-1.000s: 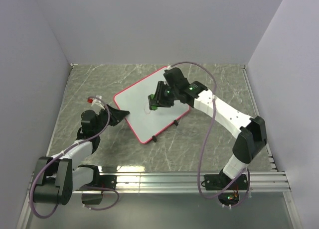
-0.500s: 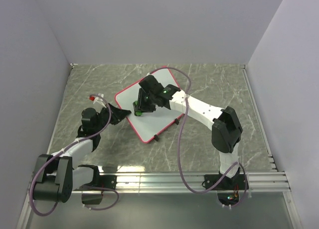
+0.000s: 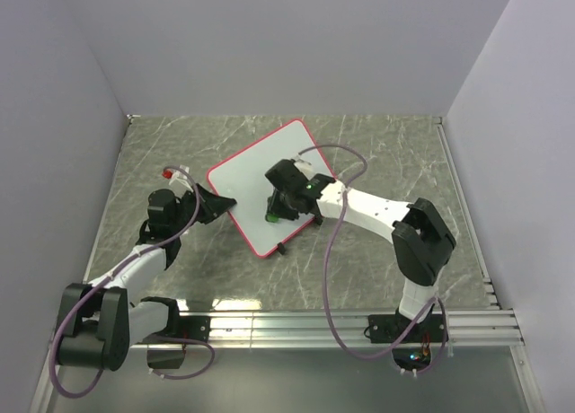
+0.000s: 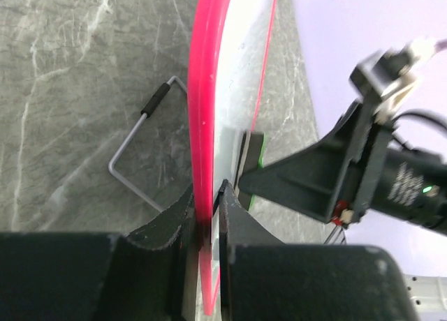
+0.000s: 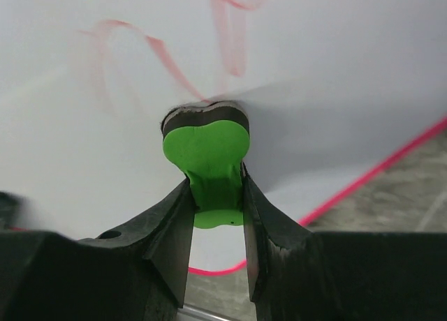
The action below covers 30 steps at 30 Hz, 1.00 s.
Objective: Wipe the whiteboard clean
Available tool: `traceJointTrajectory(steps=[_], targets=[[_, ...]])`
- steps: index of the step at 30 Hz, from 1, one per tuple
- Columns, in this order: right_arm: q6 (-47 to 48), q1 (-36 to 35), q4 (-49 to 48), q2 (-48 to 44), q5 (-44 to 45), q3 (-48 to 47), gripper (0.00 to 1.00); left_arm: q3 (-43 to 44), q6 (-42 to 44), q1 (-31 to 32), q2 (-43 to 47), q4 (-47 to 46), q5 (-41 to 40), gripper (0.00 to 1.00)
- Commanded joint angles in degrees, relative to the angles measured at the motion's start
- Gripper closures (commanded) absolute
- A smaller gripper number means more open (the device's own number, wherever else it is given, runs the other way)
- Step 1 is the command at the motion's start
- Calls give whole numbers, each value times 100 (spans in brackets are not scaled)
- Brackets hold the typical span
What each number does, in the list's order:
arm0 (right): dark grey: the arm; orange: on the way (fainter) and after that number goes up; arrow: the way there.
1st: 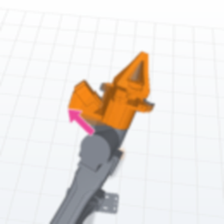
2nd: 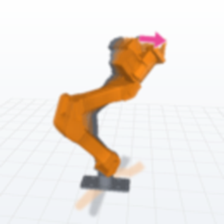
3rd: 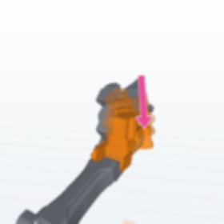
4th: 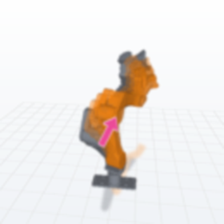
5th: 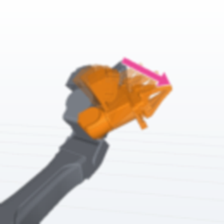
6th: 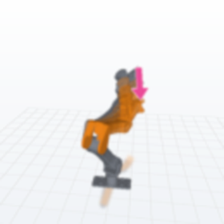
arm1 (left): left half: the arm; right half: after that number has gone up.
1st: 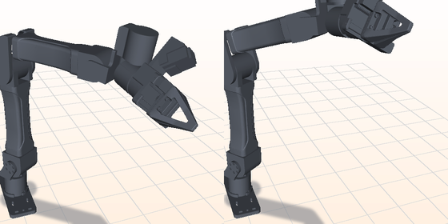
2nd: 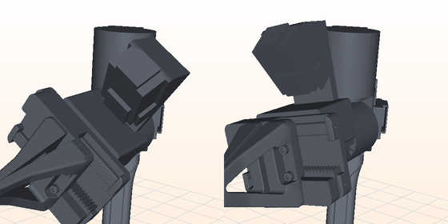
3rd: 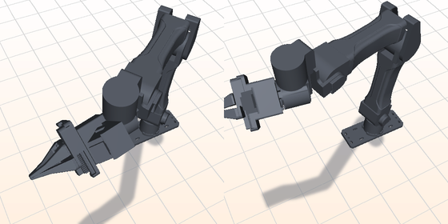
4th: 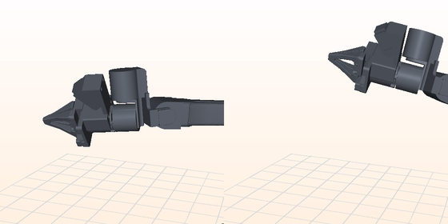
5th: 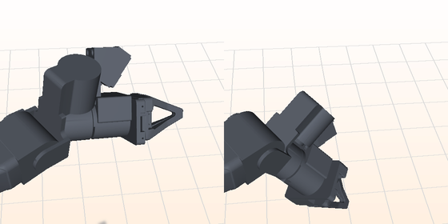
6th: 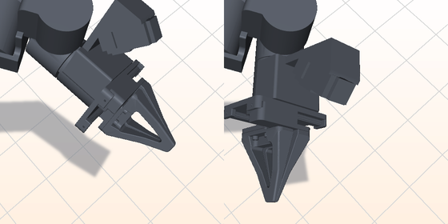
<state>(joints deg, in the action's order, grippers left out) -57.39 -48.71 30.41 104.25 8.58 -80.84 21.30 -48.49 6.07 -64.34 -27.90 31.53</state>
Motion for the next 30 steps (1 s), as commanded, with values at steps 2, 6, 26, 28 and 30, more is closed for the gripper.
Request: traceJointTrajectory(steps=[2,6,26,28,30], targets=[[-414,28,-61,-106,408,920,100,226,402,9,131,654,-191,100],[-326,28,-115,-256,268,992,100,243,463,17,246,786,-314,100],[799,476,1134,1898,-550,-3387,100,112,727,457,1028,1798,-1430,100],[834,616,1116,1810,-472,-3063,100,76,657,457,1037,1823,-1509,100],[799,722,880,1512,-401,-2185,100,120,752,457,1028,1928,-1684,100]])
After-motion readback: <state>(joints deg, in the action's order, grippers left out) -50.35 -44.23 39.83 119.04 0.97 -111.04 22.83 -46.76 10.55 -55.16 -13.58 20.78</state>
